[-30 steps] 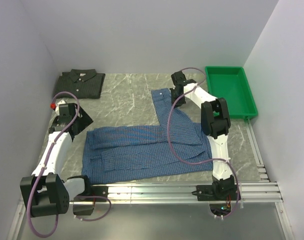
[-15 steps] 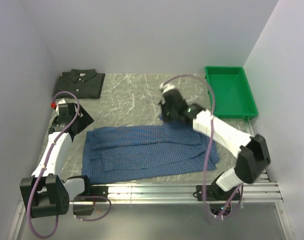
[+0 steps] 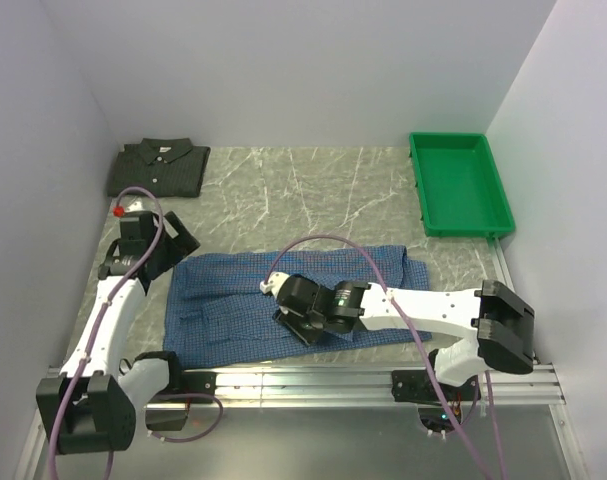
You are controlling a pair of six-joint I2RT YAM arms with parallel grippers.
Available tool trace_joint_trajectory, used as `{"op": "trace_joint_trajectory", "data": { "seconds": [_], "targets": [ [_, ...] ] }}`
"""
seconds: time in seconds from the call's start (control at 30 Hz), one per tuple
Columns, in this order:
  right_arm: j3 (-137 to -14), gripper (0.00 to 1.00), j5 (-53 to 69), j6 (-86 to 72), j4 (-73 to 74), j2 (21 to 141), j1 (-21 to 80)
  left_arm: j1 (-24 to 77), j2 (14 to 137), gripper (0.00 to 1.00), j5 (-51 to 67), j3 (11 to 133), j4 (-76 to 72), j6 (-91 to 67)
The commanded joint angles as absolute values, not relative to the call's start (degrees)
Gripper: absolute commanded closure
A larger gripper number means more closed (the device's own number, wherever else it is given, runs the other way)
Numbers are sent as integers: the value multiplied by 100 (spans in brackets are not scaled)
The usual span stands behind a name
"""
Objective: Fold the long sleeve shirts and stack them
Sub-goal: Fold the shirt
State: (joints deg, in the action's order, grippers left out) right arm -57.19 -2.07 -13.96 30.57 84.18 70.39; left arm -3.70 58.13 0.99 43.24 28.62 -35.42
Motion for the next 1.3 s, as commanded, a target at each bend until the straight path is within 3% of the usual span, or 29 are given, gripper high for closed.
{"op": "trace_joint_trajectory", "data": {
  "seconds": [0.0, 0.1, 0.2, 0.33, 0.47, 0.6, 0.8, 1.03, 1.27],
  "targets": [
    [-6126, 49, -62, -1248, 3357, 8184, 7154, 121, 5512, 3, 589, 4263, 3031, -3586],
    [-6187, 33, -438, -1335, 3489, 7903, 7137, 700, 5362, 1, 589, 4193, 3085, -3752],
    [-6179, 29, -878, -1458, 3603, 7674, 6997, 1350, 5256, 1, 633, 4131, 3015, -3954],
    [-5864, 29, -941, -1678, 3595, 7147, 6523, 2240, 5273, 2, 519, 4192, 2831, -4122],
    [-5476, 30, -159, -1635, 3253, 6189, 5943, 2873, 5413, 2, 396, 4236, 2593, -4052],
    [-5064, 30, -613, -2056, 3295, 5669, 5038, 3723, 5773, 4, 282, 4359, 2286, -3666],
    [-4677, 38, -36, -2381, 3244, 6266, 4157, 4903, 6793, 5, -683, 5070, 2373, -3392],
    [-3921, 44, 1001, -2689, 2541, 6820, 4140, 4913, 6741, 5, -774, 4957, 2101, -3507],
    [-3753, 43, 554, -2873, 2487, 7374, 4140, 4913, 6961, 5, -616, 4825, 1873, -3472]
  ]
}}
